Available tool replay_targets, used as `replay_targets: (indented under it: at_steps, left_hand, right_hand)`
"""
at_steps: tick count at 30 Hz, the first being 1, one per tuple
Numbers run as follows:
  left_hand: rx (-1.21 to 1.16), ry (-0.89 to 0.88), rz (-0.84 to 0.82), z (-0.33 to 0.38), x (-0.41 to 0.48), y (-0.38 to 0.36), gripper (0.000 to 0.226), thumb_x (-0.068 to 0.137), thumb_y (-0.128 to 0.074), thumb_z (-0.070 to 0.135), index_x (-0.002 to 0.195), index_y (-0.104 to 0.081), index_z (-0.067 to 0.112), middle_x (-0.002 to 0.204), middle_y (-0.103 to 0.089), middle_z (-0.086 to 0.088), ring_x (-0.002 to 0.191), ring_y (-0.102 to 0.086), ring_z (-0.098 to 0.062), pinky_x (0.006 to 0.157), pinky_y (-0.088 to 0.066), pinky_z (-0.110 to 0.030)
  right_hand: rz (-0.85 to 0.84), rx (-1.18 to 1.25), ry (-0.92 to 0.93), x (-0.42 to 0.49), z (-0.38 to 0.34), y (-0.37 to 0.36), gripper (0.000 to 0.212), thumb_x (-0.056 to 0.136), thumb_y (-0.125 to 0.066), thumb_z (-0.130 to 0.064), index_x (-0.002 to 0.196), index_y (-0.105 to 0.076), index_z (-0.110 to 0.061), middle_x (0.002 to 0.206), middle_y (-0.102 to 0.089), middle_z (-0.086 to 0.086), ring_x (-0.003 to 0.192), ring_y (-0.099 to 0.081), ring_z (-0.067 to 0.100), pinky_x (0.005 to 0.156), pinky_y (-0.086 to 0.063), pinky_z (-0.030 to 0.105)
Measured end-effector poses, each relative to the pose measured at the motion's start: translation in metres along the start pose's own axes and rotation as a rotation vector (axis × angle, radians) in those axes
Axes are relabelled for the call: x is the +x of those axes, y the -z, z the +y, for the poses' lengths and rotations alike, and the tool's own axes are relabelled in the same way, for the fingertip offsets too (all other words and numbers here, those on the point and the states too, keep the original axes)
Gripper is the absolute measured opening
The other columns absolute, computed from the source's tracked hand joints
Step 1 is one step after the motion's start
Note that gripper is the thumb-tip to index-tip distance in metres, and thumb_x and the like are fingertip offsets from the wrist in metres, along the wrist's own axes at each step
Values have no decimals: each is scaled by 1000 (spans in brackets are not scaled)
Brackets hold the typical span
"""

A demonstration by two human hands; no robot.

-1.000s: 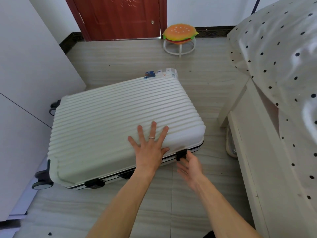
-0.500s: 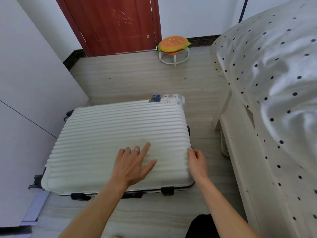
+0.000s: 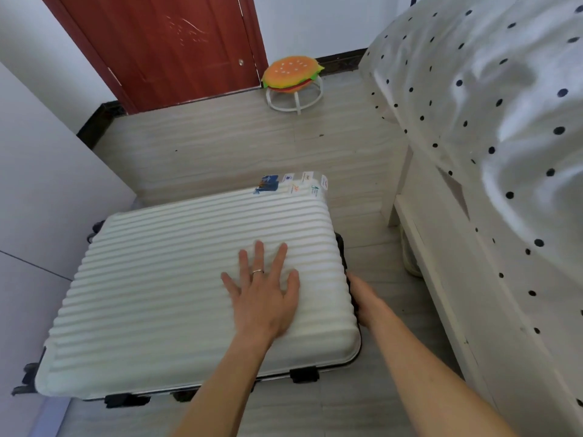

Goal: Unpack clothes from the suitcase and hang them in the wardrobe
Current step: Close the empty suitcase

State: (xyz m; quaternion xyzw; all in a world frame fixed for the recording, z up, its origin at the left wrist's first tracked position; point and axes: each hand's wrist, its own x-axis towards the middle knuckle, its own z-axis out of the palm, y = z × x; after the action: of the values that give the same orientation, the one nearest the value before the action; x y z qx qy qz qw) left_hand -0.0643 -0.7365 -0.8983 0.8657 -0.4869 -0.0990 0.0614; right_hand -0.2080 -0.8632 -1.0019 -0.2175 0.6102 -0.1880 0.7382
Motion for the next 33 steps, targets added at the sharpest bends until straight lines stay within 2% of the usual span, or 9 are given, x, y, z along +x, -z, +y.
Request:
replay_targets:
  at_steps: [2,5,9,11,14,22,25,29,33]
  left_hand:
    - [-6,-5,21,1,6,-2,58,98,-13,63,149,11,57,164,20,10,148,28,-21,118,14,-59]
    - [4,-5,-11,3,5,-5,58,98,-15,63,150,9,55,165,17,9,149,26,-22,117,14,-59]
    - [-22,2,-22,-5,7,-9,59,98,-17,62,152,4,53,166,14,7,149,25,-22,116,17,-60]
    - [-28,13,-63,-13,7,-10,59,98,-17,63,152,3,53,166,14,6,149,25,-22,116,15,-61]
    - [-21,29,-87,-20,2,9,60,96,-19,67,151,0,55,166,7,6,151,17,-24,116,6,-64]
    - [-380,369,-196,-7,-17,177,75,85,-27,83,150,-8,52,166,2,5,152,4,-25,116,-10,-65]
    - [-565,475,-155,-17,-29,252,84,78,-29,88,150,-16,47,164,-14,0,150,-15,-25,117,-18,-61]
    - [-662,530,-178,-45,-53,328,95,77,-42,86,154,-25,34,155,-37,0,139,-39,-23,116,-31,-44]
    - [-661,638,-214,-77,-67,377,108,59,-42,101,146,-35,37,137,-57,2,120,-57,-23,103,-47,-45]
  right_hand:
    - [46,47,-12,19,-4,3,38,74,-74,-27,102,-66,-4,90,-71,14,65,-67,26,50,-54,31]
    - [169,105,-53,23,-7,4,6,83,-59,-7,89,-59,-6,70,-57,9,52,-53,23,41,-44,23]
    - [256,258,-9,18,-6,-8,33,71,-57,0,105,-61,-2,85,-62,9,70,-59,26,57,-51,33]
    - [185,311,25,1,-8,-18,12,71,-64,-10,83,-61,-7,76,-56,4,65,-53,21,58,-47,32]
    - [147,360,57,-34,-16,-24,31,71,-72,-32,60,-46,-17,58,-41,-2,55,-39,16,56,-35,29]
    - [145,58,52,-207,-93,-70,41,77,-77,-31,57,-45,-15,54,-47,3,56,-51,17,59,-38,28]
    - [103,-103,68,-285,-127,-106,46,85,-73,-38,54,-48,-14,54,-48,2,65,-55,20,60,-41,28]
    - [-15,-308,67,-385,-164,-156,52,93,-60,-51,59,-49,-13,50,-49,-3,48,-43,12,47,-35,21]
    - [-139,-468,115,-442,-187,-216,52,95,-58,-49,57,-54,-13,57,-57,2,46,-44,13,50,-39,22]
